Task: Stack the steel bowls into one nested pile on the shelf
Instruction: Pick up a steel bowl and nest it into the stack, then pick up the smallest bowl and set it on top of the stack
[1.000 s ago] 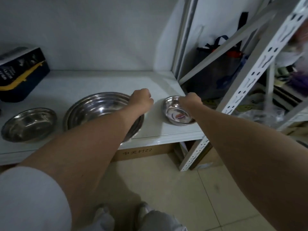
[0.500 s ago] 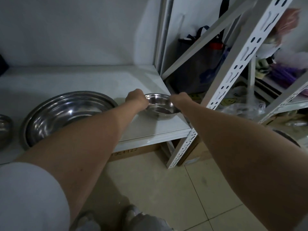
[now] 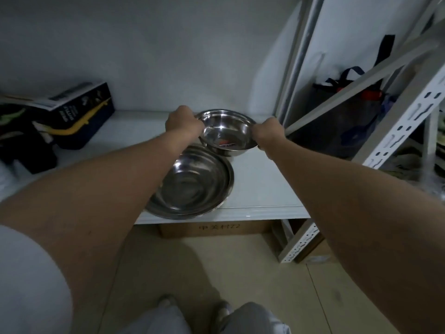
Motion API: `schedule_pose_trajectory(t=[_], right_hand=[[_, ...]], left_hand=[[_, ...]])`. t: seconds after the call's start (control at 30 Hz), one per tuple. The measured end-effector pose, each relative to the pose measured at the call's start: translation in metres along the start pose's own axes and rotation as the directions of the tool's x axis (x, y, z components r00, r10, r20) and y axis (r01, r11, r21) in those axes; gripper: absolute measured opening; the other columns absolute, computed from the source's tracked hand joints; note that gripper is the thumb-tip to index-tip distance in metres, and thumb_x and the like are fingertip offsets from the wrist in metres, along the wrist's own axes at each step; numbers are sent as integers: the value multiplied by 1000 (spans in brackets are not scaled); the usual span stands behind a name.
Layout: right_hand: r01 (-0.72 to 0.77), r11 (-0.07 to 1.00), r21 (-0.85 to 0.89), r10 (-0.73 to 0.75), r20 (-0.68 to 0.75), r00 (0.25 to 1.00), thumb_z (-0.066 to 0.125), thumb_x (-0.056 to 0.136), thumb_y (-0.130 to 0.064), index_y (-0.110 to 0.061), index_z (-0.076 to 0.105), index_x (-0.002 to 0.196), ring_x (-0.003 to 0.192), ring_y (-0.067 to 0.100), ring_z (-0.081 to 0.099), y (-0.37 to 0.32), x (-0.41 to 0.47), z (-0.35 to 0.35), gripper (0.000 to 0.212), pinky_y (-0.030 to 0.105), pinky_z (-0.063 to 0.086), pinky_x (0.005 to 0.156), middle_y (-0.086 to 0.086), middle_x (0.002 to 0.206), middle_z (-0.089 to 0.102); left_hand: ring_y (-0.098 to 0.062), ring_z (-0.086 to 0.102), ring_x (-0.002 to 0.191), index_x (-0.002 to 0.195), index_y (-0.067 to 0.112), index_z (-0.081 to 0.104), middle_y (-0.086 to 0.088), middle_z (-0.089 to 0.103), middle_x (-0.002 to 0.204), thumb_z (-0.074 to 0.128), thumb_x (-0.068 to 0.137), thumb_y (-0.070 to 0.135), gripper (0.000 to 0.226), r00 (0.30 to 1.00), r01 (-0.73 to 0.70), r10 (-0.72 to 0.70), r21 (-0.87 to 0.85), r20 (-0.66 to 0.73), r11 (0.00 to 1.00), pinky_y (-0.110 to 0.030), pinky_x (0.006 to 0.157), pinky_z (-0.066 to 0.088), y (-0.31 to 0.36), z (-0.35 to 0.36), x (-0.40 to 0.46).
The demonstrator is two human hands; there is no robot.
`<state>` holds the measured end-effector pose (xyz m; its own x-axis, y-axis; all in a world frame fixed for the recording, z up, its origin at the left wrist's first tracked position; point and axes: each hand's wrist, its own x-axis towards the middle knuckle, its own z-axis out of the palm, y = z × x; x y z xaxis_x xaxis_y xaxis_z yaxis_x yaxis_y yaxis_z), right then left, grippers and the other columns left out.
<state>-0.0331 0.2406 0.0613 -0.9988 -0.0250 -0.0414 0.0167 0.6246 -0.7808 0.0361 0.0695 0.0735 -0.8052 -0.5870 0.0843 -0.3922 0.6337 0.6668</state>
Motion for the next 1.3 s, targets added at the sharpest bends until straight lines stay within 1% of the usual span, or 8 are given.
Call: schedule_pose_trajectory(t=[0.23,0.37,0.6,0.7,0.87,1.0,1.13,1.3], right_hand=[[144,975,-169,-109,201,974,53,80,-11,-8,47,66,63,25,54,-26,-29,81,15,33,50,62,7,67,52],[278,847,-454,-141,312,940,56,82,-15,-9,52,84,76,25,50,-14,-35,113,7,29,40,68,7,82,52],[504,689,-522,-258,472,843,56,83,-11,-1,63,105,77,27,55,-46,-53,154,26,29,44,67,14,92,62],[487,651,-583,-246,445,861,58,82,-11,-3,64,106,82,29,58,-40,-51,150,26,32,48,69,10,88,55],[473,679,-562,-311,364,878,56,84,-12,-5,58,113,105,33,57,-57,-52,143,30,37,47,76,13,110,55],[543,683,-488,-385,391,836,50,86,-12,-3,55,119,114,38,50,-71,-61,157,35,39,45,89,19,123,53],[681,650,-338,-470,526,709,50,87,-16,-3,53,128,120,36,50,-105,-88,208,43,36,40,100,21,130,54],[597,777,-198,-354,647,675,48,90,-14,0,50,124,112,33,56,-130,-115,270,37,32,43,81,20,126,57]], left_hand=[[-34,64,106,110,-1,68,-19,68,115,67,77,8,34,982,170,-180,150,58,974,-31,77,48,-96,-38,0],[-36,64,106,107,-3,64,-21,67,113,68,80,10,31,968,142,-195,297,159,944,-32,76,47,-136,-19,-8],[-27,60,79,84,4,60,-3,51,68,64,80,7,6,988,62,-115,417,103,907,-30,68,46,-177,-57,-9],[-24,55,74,65,10,47,-7,53,74,63,80,8,22,989,-16,-50,443,137,896,-28,66,44,-174,-50,-9],[-22,49,65,56,13,38,-5,47,64,59,83,18,34,996,-13,-21,387,83,922,-27,51,36,-167,-59,4],[-32,60,85,86,2,62,-15,62,93,56,87,19,18,998,24,-45,383,45,923,-32,68,40,-178,-73,7],[-34,59,100,110,4,63,-15,63,109,48,88,20,31,985,151,-175,511,0,846,-39,79,47,-225,-98,3],[-33,58,115,126,12,58,-14,63,124,51,91,28,39,972,213,-233,481,-17,851,-39,92,47,-269,-112,8]])
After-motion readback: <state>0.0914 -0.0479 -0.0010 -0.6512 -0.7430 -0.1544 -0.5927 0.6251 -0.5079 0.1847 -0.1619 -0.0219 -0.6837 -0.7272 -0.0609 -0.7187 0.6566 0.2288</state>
